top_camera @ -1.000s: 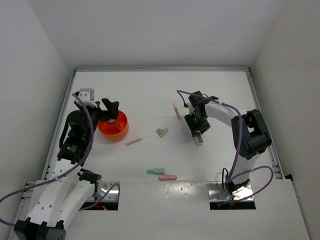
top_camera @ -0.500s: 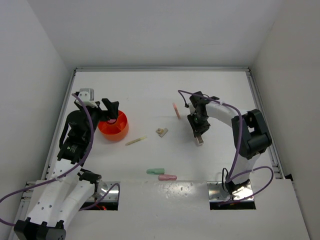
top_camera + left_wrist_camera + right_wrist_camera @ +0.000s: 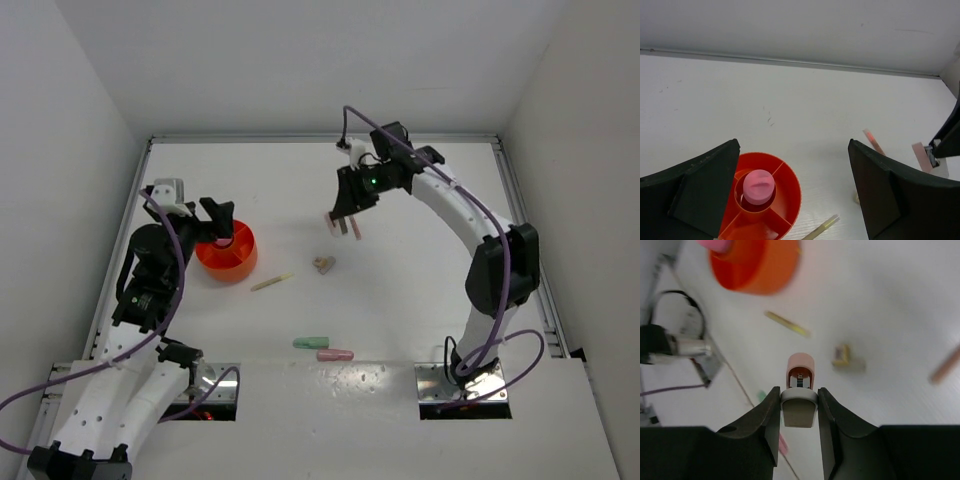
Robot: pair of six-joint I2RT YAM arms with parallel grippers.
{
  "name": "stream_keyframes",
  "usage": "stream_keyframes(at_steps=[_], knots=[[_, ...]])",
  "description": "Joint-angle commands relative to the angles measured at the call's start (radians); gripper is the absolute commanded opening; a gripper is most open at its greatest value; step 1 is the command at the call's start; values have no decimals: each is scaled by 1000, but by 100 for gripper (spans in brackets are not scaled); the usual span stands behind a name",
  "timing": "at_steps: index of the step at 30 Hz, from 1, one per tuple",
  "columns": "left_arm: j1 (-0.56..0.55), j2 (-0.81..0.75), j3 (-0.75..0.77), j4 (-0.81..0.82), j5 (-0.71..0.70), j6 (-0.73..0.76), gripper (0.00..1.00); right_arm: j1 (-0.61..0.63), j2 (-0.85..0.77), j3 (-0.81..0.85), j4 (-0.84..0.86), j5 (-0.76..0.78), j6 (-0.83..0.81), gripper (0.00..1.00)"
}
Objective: Sort the stationery into containers
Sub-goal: Place the stationery in the storage box.
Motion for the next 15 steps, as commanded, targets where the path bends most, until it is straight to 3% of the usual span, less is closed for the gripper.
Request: stream_keyframes(at_steps=[1,6,15], knots=[[-5,-12,43,31,-23,9,96,52,82,125,119,-283,178,0],[-5,-12,43,31,-41,9,96,138,158,167,364,-275,406,0],[-5,-31,34,41,-99,18,96,295,306,334,530,44,611,0]])
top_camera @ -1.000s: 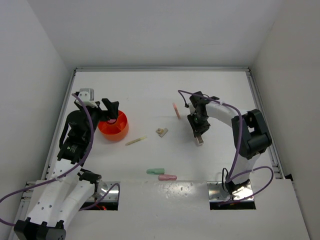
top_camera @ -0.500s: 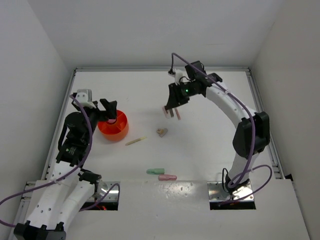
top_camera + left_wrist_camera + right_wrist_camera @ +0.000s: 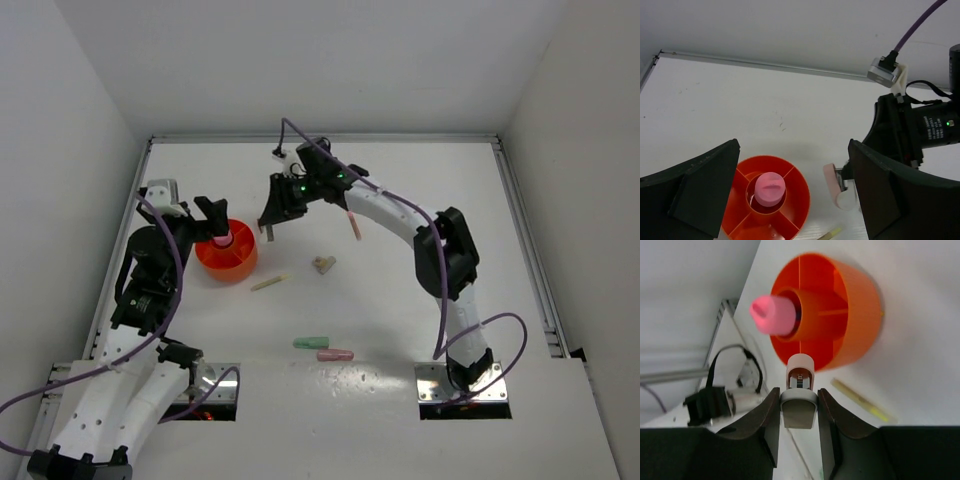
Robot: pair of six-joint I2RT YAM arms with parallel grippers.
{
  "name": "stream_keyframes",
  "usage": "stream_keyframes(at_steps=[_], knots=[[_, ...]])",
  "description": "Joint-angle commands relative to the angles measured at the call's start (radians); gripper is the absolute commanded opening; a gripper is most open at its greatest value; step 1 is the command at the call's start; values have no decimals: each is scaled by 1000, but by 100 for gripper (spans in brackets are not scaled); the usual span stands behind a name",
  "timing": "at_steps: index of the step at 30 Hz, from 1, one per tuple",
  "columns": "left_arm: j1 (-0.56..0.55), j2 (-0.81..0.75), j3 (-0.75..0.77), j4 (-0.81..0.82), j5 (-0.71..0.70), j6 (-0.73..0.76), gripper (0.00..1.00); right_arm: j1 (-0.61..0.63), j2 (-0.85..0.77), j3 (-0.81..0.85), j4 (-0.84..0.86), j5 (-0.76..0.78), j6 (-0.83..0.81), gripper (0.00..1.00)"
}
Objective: Sort the stationery into containers
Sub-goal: Place the stationery in the storage box.
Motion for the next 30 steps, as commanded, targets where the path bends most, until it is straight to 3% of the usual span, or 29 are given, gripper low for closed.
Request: stream_keyframes(at_steps=[1,6,11,30], knots=[[-5,-13,34,40,-35,12,96,53,8,121,126,185,127,0],[-5,-4,34,40,-44,12,96,103,54,181,83,399,152,0],[-5,-4,34,40,-44,21,96,123,65,152,44,508,152,0],[-5,-4,34,40,-35,21,96,203,128,155,26,486,221,0]])
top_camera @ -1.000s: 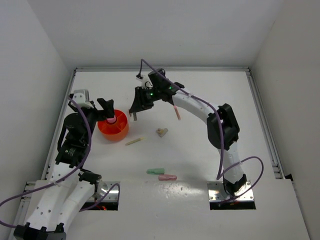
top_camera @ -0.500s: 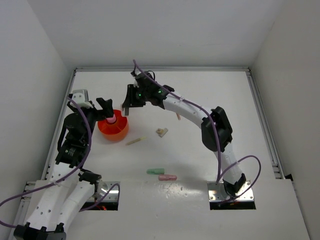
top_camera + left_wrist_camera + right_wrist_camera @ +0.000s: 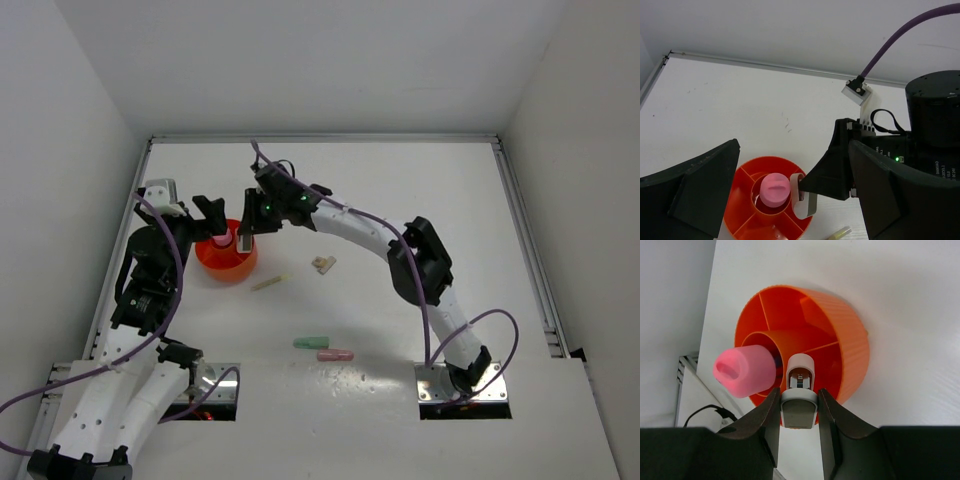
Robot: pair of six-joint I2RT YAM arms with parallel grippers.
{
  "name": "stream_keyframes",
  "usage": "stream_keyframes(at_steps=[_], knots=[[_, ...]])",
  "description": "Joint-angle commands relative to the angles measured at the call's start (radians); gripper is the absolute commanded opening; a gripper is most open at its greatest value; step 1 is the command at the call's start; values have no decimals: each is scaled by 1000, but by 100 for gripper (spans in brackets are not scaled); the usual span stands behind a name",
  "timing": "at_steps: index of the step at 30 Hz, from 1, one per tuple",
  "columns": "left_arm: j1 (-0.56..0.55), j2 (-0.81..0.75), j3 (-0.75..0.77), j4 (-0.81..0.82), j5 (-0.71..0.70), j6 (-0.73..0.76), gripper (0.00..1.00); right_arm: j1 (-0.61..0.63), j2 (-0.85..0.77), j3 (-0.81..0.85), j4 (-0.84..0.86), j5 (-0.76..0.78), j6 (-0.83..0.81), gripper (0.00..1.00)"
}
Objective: Sort the stationery into containers
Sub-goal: Place the stationery in the storage box.
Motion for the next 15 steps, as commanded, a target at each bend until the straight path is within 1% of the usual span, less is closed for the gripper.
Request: stream_keyframes(at_steps=[1,8,9,10,13,14,15], knots=[[-5,-2,34,37,2,14,96,18,6,24,21,-4,26,0],[-5,-2,34,37,2,14,96,36,26,13,32,21,26,1],[-5,-2,34,37,2,14,96,37,26,13,32,21,26,3],[-5,-2,34,37,2,14,96,37,26,13,32,21,26,10],[-5,-2,34,37,2,14,96,37,26,4,32,21,26,18],[-5,-2,34,37,2,14,96,37,26,4,32,21,26,18],[-5,-2,34,37,2,14,96,37,26,4,32,21,26,21]])
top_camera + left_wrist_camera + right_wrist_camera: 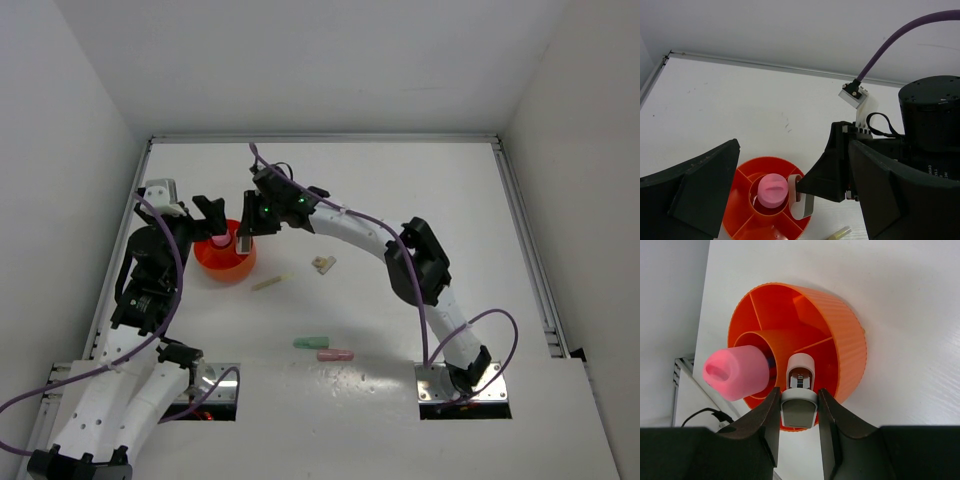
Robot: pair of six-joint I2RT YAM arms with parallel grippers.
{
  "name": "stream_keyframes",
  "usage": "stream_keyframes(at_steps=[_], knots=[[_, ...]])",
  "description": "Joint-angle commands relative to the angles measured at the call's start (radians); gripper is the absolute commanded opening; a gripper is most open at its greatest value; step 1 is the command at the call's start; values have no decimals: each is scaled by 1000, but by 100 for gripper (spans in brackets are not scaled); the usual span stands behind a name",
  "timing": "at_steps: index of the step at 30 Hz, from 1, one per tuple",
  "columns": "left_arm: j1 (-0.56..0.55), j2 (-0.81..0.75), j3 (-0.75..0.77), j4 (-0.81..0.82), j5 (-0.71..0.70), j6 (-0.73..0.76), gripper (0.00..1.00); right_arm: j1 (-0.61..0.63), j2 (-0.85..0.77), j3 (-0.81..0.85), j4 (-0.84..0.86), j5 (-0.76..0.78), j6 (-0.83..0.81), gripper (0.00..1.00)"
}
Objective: Sort the stationery into containers
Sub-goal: Place the stationery in the storage box, then pick up the pen from the center of the board.
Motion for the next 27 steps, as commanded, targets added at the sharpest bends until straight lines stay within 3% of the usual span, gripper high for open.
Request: stream_keyframes(at_steps=[1,3,6,9,13,14,15,16,17,19,20,21,22,23,24,25,26,27], knots=[[-5,-3,34,37,2,14,96,17,8,4,27,0,13,24],[-5,-3,34,37,2,14,96,17,8,4,27,0,13,38],[-5,-3,34,37,2,14,96,17,-1,4,27,-11,13,48],[-5,-3,34,37,2,14,96,17,-12,4,27,-20,13,54],[-5,-3,34,37,2,14,96,8,-49,4,17,-29,2,54],[-5,-3,34,37,2,14,92,7,-75,4,16,-29,-31,51],[-5,-3,34,37,23,14,87,7,-95,4,4,-29,-55,47],[-5,-3,34,37,39,14,63,-3,-118,-11,4,-17,-94,31],[-5,9,34,37,57,14,46,-3,-144,-22,4,5,-139,20],[-5,29,34,48,160,25,8,-12,-252,-98,33,93,-391,0],[-5,42,34,58,205,25,5,-12,-300,-150,59,124,-486,0],[-5,62,34,71,315,25,5,-25,-354,-281,88,137,-708,0],[-43,88,34,71,365,34,9,-25,-470,-359,123,172,-789,0],[-67,165,60,71,437,34,18,-38,-522,-490,180,225,-946,12],[-98,216,60,42,438,34,29,-51,-564,-551,194,267,-1004,28],[-132,273,110,14,476,34,50,-60,-602,-600,210,316,-1045,48],[-211,331,138,-18,476,49,59,-71,-660,-643,210,397,-1093,72],[-253,444,166,-90,476,60,67,-80,-685,-728,210,435,-1136,79]])
